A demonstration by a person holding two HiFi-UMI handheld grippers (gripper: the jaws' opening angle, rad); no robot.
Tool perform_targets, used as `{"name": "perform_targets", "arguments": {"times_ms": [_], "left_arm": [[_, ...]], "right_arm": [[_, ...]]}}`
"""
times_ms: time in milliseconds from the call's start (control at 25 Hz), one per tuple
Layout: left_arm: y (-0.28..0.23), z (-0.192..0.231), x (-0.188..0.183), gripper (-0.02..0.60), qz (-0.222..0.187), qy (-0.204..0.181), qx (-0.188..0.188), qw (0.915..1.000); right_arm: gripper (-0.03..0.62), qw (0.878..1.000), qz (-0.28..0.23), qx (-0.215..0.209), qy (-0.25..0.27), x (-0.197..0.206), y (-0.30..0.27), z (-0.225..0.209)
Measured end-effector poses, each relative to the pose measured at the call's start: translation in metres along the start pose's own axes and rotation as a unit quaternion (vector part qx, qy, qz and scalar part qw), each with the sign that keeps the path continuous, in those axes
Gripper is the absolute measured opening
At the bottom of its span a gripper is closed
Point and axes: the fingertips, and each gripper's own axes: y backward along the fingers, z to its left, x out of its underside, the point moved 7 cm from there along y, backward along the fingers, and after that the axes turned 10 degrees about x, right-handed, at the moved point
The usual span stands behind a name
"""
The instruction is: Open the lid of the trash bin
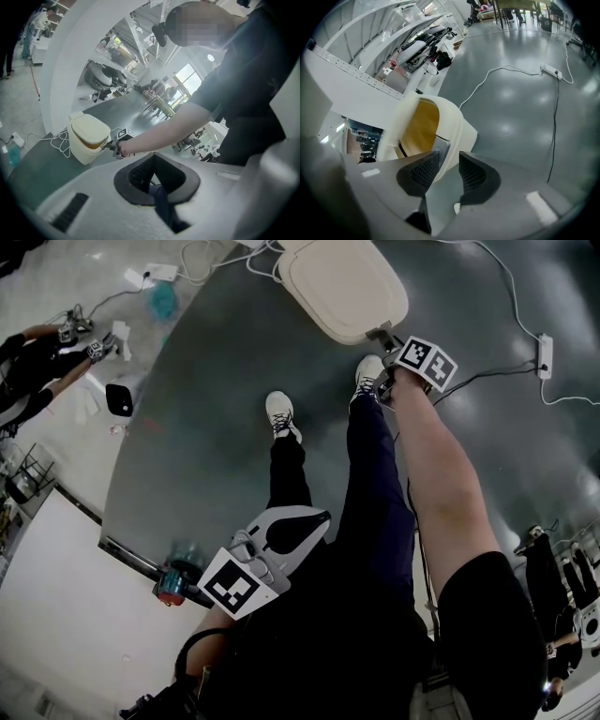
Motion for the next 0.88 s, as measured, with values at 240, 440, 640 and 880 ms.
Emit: {"name": "perform_targets", "arguments": {"times_ms": [240, 440, 640, 880], "left_arm": [[-0.0012, -0.0012, 0.0007, 0.002, -0.01, 0.003, 0.0, 0.9999], [-0.0023, -0.002, 0.0008, 0.002, -0.015, 0.003, -0.002, 0.9999], [-0.0033, -0.0031, -0.0002, 0.002, -0.02, 0.005, -0.004, 0.9998], [-0.0015, -0.0063, 0.0033, 0.002, -0.021, 0.001, -0.007, 0.9998]], "right_arm": [[0.129, 1.0, 0.002, 0.006, 0.0, 0.0013, -0.0009, 0.0041], [0.126, 1.0, -0.001, 0.007, 0.004, -0.0006, -0.0004, 0.0043], [0.126, 1.0, -0.004, 0.008, 0.006, -0.0011, -0.0009, 0.0051], [0.123, 1.0, -0.004, 0.011, 0.009, -0.0012, -0.001, 0.0073]]}}
